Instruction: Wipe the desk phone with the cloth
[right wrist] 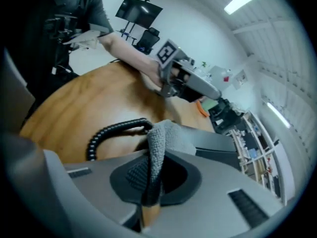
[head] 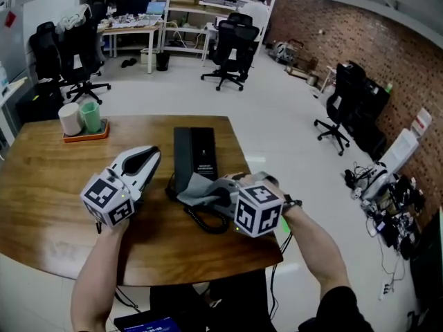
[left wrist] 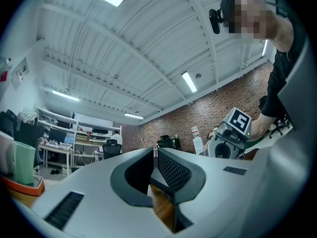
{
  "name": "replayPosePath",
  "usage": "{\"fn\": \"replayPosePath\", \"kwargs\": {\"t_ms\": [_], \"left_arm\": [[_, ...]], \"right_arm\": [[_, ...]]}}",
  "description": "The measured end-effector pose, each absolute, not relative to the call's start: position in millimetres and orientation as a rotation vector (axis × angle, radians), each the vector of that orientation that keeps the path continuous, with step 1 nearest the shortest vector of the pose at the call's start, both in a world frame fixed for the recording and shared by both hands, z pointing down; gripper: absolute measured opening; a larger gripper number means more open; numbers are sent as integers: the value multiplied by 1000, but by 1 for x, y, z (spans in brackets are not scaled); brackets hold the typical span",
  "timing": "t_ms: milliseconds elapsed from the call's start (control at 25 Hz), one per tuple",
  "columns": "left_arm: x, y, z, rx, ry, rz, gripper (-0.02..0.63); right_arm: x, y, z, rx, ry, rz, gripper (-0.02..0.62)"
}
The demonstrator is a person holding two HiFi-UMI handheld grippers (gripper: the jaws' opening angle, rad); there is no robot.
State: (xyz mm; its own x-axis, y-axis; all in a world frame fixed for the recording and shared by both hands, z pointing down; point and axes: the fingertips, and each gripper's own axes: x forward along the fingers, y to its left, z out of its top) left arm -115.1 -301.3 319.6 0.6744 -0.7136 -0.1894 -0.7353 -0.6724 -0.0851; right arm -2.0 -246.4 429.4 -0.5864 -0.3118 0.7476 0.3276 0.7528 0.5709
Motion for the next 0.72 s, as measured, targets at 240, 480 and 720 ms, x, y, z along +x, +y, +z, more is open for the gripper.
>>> {"fn": "replayPosePath", "kwargs": {"t_ms": [240,480,720], "left_arm": [[-116,-301,320,-2737,1191,208,15],[-116,-301,322,-2742,1199,230,15],[-115,-302,319,-2739,1186,230,15]], "right_arm": [[-7,-344,350,522,-2315,-764,25],[-13,-446,338,928,-2305,-637,25],[-12,-411,357,740,-2273,-673,25]]}}
